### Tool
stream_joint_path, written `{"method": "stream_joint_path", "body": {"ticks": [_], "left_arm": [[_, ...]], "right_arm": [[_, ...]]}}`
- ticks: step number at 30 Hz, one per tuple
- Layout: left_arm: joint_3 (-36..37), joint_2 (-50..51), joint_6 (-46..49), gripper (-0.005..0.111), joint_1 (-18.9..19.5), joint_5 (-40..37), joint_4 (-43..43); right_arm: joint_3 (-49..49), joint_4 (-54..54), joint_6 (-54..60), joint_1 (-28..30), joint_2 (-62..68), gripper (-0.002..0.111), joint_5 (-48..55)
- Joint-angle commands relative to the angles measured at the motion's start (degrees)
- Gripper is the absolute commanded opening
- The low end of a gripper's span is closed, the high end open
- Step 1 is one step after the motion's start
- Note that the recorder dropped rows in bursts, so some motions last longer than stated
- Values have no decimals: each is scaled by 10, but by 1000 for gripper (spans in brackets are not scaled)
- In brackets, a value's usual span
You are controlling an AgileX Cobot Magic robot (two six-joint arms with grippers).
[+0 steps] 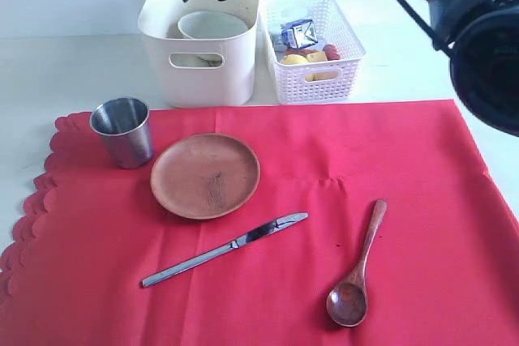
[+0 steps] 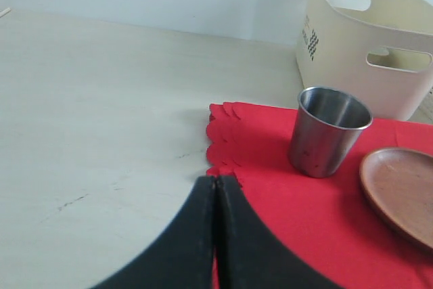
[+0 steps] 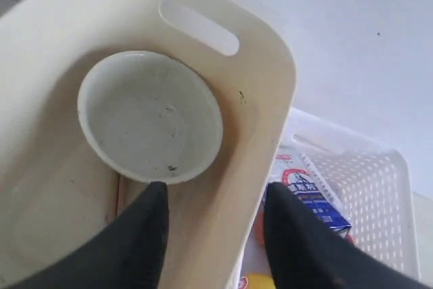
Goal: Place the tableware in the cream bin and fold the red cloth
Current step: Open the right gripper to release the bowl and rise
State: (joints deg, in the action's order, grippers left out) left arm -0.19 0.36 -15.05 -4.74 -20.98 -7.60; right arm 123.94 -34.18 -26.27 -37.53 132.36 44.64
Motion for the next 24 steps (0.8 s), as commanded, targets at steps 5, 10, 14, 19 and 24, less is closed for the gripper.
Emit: {"method": "stream_joint_path", "body": {"ticks": [5,10,14,19,24], "left_arm": [[2,-4,0,0,1,3,4],[2,-4,0,0,1,3,4],[2,-4,0,0,1,3,4],[2,-4,0,0,1,3,4],[2,-4,0,0,1,3,4]], "right_arm": [[6,180,138,2,-83,45,41],[6,278,208,2,-98,45,71],[6,342,248,2,-98,45,87],[6,408,284,2,-97,45,95],[6,438,297,-2,-96,45,96]]}}
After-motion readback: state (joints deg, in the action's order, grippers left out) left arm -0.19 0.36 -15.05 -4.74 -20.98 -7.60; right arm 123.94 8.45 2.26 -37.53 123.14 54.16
